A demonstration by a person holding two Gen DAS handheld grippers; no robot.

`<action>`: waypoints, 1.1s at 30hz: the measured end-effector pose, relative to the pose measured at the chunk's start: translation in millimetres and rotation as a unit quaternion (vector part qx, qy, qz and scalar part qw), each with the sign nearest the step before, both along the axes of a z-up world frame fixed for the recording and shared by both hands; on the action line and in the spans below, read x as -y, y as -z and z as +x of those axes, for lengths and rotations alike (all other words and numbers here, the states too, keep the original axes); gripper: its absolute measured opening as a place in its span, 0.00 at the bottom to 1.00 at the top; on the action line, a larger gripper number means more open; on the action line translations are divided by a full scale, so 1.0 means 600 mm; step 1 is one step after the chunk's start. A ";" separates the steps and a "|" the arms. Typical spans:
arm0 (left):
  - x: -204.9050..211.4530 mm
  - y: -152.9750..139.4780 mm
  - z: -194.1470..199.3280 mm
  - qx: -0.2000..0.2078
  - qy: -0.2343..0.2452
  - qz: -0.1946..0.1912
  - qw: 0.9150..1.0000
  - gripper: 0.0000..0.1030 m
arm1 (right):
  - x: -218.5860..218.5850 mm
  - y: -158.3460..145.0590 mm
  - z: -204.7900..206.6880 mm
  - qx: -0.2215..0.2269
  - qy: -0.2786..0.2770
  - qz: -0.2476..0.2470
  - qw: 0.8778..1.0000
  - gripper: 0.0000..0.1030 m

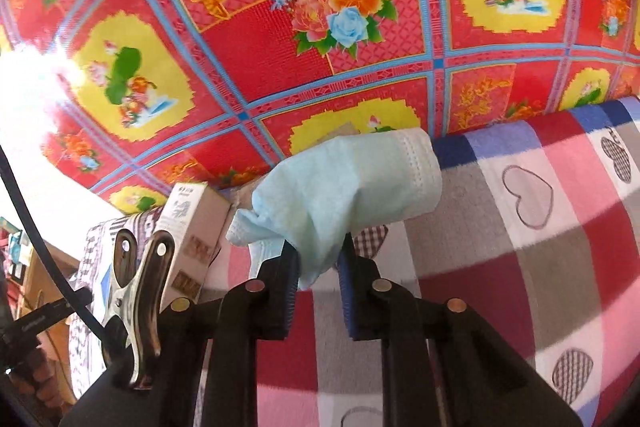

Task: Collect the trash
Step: 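Lift the pink piece and face mask and carry them toward the bucket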

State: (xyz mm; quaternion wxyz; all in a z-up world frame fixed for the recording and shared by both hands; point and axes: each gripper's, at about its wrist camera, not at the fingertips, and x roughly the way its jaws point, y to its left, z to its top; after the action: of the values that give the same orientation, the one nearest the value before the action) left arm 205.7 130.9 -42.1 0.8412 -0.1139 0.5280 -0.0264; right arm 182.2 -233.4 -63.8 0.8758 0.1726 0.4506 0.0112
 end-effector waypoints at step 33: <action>0.310 -0.089 -0.101 0.030 0.144 0.009 0.989 0.43 | 0.110 -0.066 -0.229 0.030 0.024 0.033 0.999 0.18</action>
State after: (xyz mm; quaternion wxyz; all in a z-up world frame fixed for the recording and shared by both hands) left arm 144.9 -55.1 11.4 0.8450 -0.0284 0.5137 -0.1459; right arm 44.7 -299.2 -24.3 0.8829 0.2115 0.4191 0.0098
